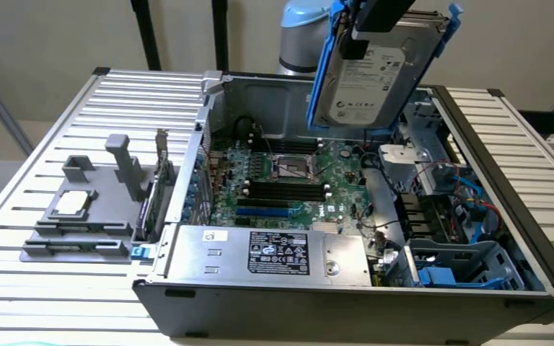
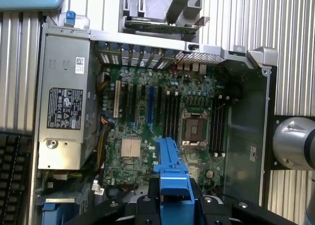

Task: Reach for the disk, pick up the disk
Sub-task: 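Pick up the disk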

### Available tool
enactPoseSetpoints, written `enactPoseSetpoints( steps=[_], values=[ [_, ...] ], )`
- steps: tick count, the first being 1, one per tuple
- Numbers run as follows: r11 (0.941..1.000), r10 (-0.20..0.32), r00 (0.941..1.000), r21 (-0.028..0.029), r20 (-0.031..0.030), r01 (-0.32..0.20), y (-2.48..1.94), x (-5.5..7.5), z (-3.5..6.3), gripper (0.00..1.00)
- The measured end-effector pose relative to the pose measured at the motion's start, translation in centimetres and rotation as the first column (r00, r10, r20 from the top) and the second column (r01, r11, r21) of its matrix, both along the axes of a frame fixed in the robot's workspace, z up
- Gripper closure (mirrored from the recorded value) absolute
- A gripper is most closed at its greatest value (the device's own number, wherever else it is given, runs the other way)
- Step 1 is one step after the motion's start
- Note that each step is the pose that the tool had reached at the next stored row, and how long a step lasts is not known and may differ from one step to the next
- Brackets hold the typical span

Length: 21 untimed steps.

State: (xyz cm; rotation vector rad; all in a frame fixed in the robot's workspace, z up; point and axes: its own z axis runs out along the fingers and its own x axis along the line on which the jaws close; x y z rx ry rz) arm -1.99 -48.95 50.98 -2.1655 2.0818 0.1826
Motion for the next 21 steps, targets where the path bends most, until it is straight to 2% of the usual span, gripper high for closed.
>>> enactPoseSetpoints(
  steps=[9, 18, 20, 21],
  values=[
    [1.0, 0.0, 1.0, 0.0, 0.0, 0.0, -1.8, 1.7, 0.1, 0.67],
    [1.0, 0.0, 1.0, -0.0001, 0.0, 0.0, -3.46, 3.4, 1.28, 0.67],
    [1.0, 0.0, 1.0, -0.0018, 0.0, 0.0, -3.8, 3.5, 1.27, 0.67],
    [1.0, 0.0, 1.0, -0.0053, 0.0005, 0.0, -3.89, 3.5, 1.27, 0.67]
  ],
)
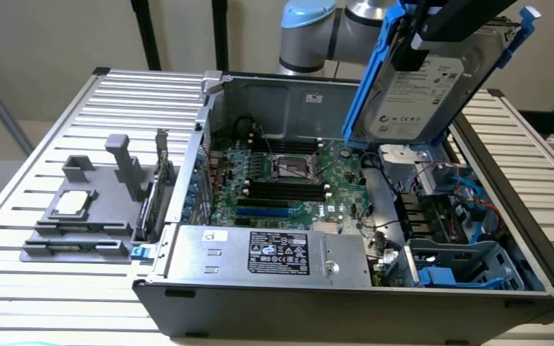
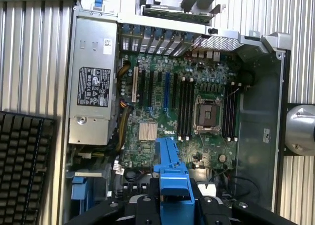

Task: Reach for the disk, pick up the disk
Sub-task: 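Pick up the disk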

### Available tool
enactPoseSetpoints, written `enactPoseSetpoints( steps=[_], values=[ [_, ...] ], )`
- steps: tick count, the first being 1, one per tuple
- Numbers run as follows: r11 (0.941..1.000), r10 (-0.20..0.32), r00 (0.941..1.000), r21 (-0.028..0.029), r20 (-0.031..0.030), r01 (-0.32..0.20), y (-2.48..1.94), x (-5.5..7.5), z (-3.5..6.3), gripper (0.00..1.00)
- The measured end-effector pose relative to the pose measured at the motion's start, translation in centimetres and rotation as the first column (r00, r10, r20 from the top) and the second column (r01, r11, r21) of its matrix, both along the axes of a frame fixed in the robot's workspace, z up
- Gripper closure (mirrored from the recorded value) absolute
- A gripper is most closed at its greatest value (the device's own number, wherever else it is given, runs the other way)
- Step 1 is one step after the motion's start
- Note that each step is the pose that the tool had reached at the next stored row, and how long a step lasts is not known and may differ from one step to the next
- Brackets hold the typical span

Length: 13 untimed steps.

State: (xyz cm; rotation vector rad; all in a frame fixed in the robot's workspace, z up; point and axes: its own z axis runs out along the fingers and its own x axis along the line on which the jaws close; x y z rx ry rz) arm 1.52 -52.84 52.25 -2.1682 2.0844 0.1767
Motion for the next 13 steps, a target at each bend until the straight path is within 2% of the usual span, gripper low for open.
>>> enactPoseSetpoints(
  steps=[4, 6, 8, 13],
  values=[
    [0.9996, 0.0, 1.0, -0.0291, 0.0074, 0.0, -0.22, 0.0, 0.01, 0.67],
    [0.9992, 0.0, 0.9999, -0.0396, 0.0113, 0.0, -0.32, 0.0, 0.0, 0.67],
    [0.999, 0.0, 0.9999, -0.0438, 0.012, 0.001, -0.45, 0.2, 0.01, 0.67],
    [0.999, 0.0, 0.9999, -0.0442, 0.012, 0.0, -1.12, 2.1, 0.01, 0.67]
  ],
)
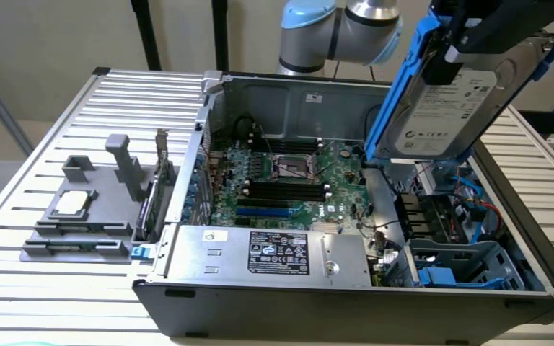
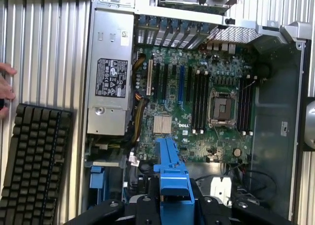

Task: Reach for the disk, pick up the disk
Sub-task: 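Pick up the disk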

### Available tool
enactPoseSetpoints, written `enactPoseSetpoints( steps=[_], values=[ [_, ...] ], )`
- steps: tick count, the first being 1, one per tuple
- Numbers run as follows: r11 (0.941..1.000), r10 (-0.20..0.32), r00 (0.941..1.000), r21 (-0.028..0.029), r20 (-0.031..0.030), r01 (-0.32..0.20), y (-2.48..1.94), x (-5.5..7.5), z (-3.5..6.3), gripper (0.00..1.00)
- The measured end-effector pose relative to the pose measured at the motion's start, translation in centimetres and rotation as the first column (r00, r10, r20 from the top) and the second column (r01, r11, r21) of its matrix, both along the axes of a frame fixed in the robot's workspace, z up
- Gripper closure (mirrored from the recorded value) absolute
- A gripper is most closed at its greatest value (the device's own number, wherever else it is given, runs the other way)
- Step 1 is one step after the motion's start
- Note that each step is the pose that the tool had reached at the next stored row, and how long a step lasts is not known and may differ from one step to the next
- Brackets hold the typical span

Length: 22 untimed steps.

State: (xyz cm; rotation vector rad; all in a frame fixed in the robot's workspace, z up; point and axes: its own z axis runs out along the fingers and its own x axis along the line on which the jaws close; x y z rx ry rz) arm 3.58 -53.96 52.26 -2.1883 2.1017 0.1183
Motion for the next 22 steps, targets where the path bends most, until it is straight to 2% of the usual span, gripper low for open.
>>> enactPoseSetpoints(
  steps=[12, 17, 22],
  values=[
    [1.0, 0.0, 1.0, 0.0, 0.0, 0.0, -1.9, 5.1, 0.0, 0.67],
    [1.0, -0.001, 1.0, 0.0, 0.0, 0.001, -2.86, 5.6, 0.0, 0.67],
    [1.0, -0.003, 1.0, 0.0001, 0.0, 0.003, -4.17, 5.6, -0.07, 0.67]
  ],
)
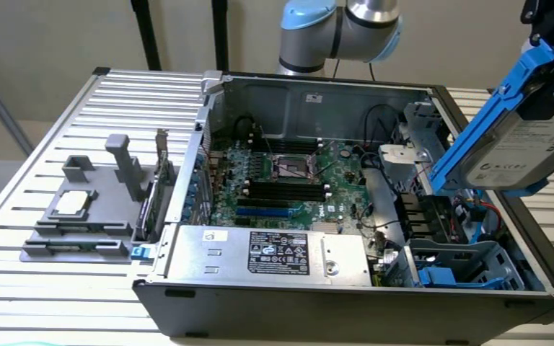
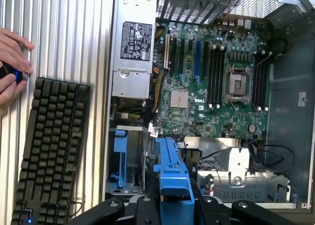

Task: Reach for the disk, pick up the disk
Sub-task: 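Pick up the disk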

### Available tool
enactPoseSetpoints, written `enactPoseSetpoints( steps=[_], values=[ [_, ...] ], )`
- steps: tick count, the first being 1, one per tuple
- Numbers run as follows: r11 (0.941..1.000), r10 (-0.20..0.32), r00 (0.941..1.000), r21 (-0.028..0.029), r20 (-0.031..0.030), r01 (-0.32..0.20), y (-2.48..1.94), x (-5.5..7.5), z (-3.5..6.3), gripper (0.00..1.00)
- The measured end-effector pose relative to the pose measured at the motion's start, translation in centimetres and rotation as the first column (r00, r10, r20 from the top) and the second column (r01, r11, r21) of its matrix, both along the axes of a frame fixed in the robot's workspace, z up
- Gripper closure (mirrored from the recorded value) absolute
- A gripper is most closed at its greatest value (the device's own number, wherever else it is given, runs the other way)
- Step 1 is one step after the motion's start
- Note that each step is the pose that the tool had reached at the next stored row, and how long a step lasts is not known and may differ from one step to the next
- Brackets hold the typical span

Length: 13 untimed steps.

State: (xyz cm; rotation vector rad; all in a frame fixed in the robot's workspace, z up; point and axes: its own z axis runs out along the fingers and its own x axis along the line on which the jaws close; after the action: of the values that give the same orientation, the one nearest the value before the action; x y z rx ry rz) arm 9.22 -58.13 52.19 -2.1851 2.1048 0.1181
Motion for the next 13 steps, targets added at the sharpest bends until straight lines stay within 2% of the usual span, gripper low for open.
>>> enactPoseSetpoints(
  steps=[7, 11, 13],
  values=[
    [1.0, -0.009, 1.0, -0.0001, 0.0, 0.009, -1.76, 0.0, -0.06, 0.67],
    [0.9998, -0.019, 0.9998, -0.0007, 0.0019, 0.019, -2.34, 0.0, -0.14, 0.67],
    [0.9997, -0.024, 0.9997, -0.0079, 0.0086, 0.024, -2.38, 0.0, -0.22, 0.67]
  ],
)
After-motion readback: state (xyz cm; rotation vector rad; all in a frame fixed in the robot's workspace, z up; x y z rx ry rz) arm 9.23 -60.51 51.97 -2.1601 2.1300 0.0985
